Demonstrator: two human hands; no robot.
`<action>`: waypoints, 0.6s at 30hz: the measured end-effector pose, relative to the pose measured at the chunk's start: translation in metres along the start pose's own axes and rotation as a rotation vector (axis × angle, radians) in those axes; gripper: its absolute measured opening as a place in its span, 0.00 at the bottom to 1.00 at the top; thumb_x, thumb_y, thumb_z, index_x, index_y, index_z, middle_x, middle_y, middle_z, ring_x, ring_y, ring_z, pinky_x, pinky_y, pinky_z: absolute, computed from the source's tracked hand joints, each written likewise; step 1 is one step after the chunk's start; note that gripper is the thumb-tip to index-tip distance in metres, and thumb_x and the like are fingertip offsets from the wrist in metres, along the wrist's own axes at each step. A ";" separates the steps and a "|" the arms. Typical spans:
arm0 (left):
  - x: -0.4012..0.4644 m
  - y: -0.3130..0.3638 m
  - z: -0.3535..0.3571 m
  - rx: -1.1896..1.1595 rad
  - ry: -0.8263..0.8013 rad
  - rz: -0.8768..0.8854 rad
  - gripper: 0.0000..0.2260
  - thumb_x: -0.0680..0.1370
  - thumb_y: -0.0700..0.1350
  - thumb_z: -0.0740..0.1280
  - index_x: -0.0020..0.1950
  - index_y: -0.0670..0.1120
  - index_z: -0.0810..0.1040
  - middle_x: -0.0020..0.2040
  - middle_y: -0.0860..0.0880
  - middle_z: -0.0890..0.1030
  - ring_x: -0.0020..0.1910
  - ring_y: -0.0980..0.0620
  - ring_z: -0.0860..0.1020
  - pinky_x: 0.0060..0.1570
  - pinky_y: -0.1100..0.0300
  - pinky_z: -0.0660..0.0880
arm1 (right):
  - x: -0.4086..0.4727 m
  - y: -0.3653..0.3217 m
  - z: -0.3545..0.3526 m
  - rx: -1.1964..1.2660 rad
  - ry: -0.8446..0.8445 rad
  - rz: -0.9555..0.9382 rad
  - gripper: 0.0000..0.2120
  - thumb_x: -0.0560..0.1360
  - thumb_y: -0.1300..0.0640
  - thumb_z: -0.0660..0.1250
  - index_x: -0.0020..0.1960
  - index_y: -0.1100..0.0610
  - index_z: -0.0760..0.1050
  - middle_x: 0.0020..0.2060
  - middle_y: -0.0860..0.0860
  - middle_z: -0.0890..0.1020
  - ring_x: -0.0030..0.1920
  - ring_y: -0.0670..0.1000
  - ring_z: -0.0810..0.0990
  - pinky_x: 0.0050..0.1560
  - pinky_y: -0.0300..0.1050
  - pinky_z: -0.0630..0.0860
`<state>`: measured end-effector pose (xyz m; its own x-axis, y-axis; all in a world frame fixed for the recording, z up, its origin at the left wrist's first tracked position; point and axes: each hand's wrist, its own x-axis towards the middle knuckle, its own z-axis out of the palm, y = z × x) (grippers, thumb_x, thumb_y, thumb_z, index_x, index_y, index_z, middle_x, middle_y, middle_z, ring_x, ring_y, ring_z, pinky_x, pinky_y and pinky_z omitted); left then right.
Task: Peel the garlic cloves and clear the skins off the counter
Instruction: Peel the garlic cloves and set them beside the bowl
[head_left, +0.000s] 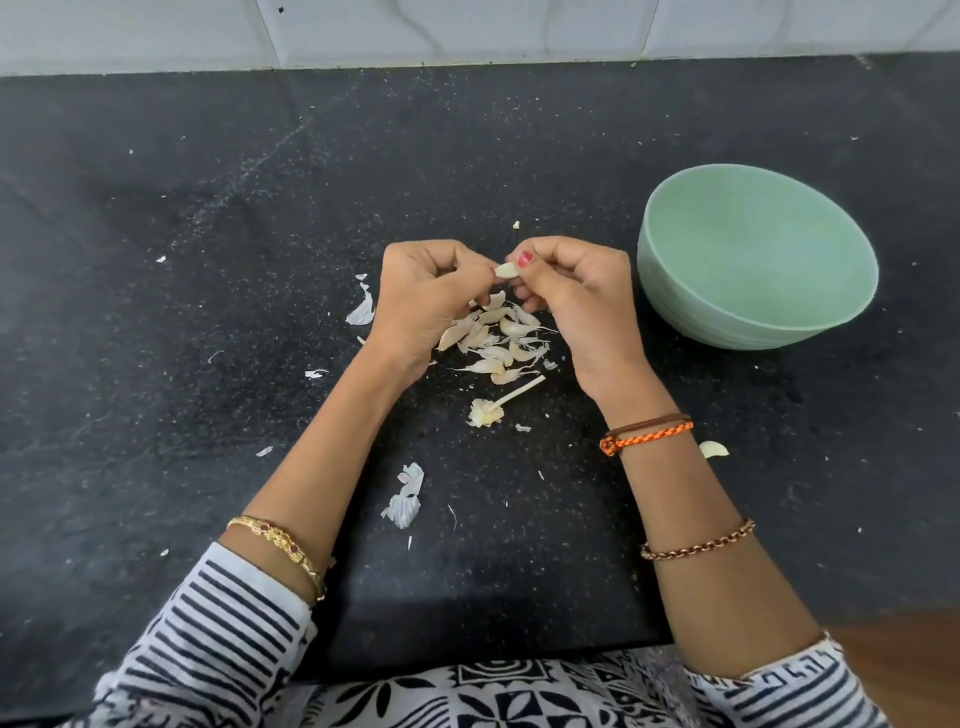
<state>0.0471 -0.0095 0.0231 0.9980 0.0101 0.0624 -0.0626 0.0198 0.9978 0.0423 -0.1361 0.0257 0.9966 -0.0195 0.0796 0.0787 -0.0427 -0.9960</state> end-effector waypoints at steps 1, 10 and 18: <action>0.000 0.000 0.000 0.001 -0.005 0.002 0.04 0.64 0.39 0.66 0.30 0.39 0.76 0.21 0.55 0.74 0.23 0.62 0.68 0.24 0.71 0.63 | 0.000 0.000 -0.001 0.025 -0.016 0.016 0.10 0.75 0.69 0.63 0.40 0.59 0.79 0.32 0.51 0.79 0.30 0.40 0.75 0.33 0.33 0.72; 0.002 0.001 -0.002 -0.203 -0.088 -0.089 0.11 0.65 0.37 0.64 0.24 0.45 0.80 0.20 0.52 0.71 0.21 0.59 0.63 0.21 0.69 0.57 | 0.002 -0.001 0.000 0.385 -0.112 0.207 0.13 0.75 0.70 0.60 0.37 0.61 0.79 0.26 0.49 0.78 0.28 0.42 0.72 0.28 0.31 0.68; 0.007 -0.003 -0.010 -0.147 -0.038 -0.061 0.10 0.66 0.39 0.65 0.26 0.47 0.81 0.21 0.54 0.72 0.22 0.60 0.64 0.21 0.69 0.58 | 0.001 0.001 -0.002 0.218 0.043 0.122 0.12 0.74 0.70 0.63 0.38 0.58 0.79 0.27 0.47 0.78 0.31 0.43 0.71 0.31 0.33 0.69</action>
<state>0.0540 0.0001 0.0208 0.9994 -0.0329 0.0058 -0.0002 0.1658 0.9862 0.0438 -0.1386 0.0253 0.9975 -0.0538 -0.0447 -0.0344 0.1791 -0.9832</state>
